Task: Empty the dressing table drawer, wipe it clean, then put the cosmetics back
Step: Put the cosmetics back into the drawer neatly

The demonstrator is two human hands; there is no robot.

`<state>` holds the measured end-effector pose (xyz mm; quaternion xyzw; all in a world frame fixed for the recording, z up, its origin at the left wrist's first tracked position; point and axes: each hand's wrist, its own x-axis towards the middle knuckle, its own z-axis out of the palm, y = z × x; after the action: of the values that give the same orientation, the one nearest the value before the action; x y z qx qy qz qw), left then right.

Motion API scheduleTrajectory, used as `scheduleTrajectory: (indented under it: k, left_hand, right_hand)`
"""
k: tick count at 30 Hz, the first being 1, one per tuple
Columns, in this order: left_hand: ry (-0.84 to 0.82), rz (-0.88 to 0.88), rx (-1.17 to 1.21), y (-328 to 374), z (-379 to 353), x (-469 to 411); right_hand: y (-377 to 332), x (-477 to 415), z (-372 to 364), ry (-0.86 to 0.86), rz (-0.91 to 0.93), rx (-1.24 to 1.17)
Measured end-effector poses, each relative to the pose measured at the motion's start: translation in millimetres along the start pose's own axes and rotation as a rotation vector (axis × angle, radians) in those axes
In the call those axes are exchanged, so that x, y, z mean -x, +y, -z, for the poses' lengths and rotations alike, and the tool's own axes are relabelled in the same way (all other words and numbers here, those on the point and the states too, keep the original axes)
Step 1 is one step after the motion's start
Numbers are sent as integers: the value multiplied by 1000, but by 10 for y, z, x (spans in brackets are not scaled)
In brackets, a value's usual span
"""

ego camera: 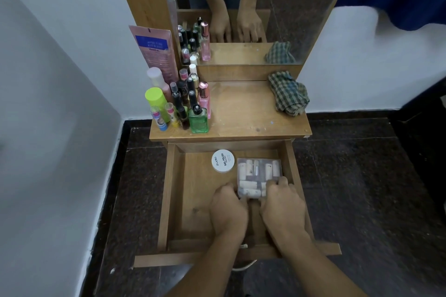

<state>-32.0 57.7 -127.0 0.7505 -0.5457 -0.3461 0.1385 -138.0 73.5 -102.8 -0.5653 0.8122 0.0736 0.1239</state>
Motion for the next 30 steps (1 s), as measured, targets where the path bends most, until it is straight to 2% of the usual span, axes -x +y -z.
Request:
scheduleTrajectory:
  k: [15, 18, 21, 23, 26, 30]
  left_hand:
    - [16, 36, -64, 110, 13, -79]
    - [7, 57, -44, 109, 127, -19]
    - [30, 84, 49, 116, 254, 11]
    - [92, 86, 103, 152, 373, 22]
    - [181, 63, 192, 201, 551, 33]
    - [243, 41, 255, 154, 690, 50]
  right_hand:
    - [70, -269, 93, 9, 117, -29]
    - [-18, -227, 331, 61, 103, -213]
    - [-310, -197, 715, 250, 211, -521]
    - [-583, -215, 957, 342, 308, -627]
    - [-930, -286, 1198, 393, 396, -678]
    - [-1147, -378, 1255, 366, 407, -595]
